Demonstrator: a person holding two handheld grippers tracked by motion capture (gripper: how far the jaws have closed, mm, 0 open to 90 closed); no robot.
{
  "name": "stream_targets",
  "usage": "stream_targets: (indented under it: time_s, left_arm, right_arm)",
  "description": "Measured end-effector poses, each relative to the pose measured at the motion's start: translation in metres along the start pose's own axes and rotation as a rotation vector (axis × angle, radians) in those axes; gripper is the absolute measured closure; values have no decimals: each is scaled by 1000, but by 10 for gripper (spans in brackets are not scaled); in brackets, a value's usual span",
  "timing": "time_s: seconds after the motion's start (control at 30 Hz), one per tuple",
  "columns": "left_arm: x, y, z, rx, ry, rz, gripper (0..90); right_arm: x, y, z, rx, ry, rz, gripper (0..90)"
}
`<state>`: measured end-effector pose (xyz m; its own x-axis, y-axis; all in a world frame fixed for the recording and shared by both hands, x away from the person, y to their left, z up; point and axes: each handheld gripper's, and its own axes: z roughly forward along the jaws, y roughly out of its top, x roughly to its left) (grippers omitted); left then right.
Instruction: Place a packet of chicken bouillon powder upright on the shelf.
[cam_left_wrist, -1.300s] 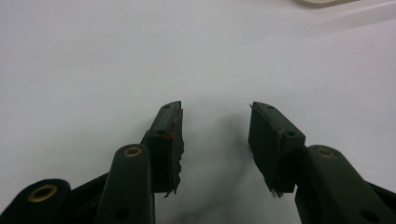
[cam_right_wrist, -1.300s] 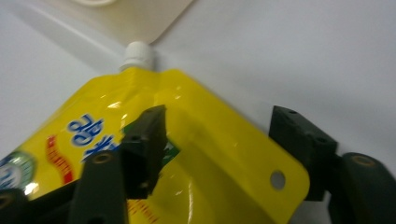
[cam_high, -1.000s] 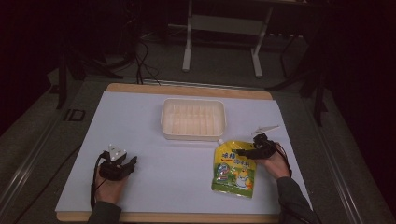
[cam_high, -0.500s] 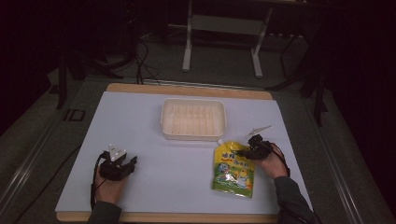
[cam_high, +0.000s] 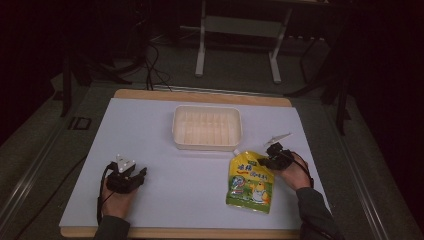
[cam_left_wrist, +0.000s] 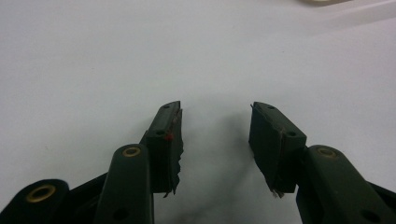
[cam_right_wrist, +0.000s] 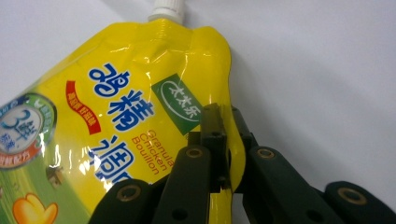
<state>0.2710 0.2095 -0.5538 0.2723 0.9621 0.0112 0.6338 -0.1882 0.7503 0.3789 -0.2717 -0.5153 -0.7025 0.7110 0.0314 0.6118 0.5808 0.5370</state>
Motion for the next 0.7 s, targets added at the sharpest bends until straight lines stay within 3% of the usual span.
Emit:
stream_targets:
  time_s: [0.13, 0.33, 0.5, 0.7]
  left_arm:
    - [0, 0, 0, 0, 2, 2, 545]
    - [-1, 0, 0, 0, 6, 4, 545]
    - [-1, 0, 0, 0, 10, 6, 545]
    - [-1, 0, 0, -1, 12, 9, 545]
  right_arm:
    - [-1, -3, -5, 15, 8, 21, 900]
    - [-3, -5, -19, -24, 22, 43, 900]
    - [0, -3, -29, -44, 18, 23, 900]
    - [4, 4, -51, -96, 56, 30, 900]
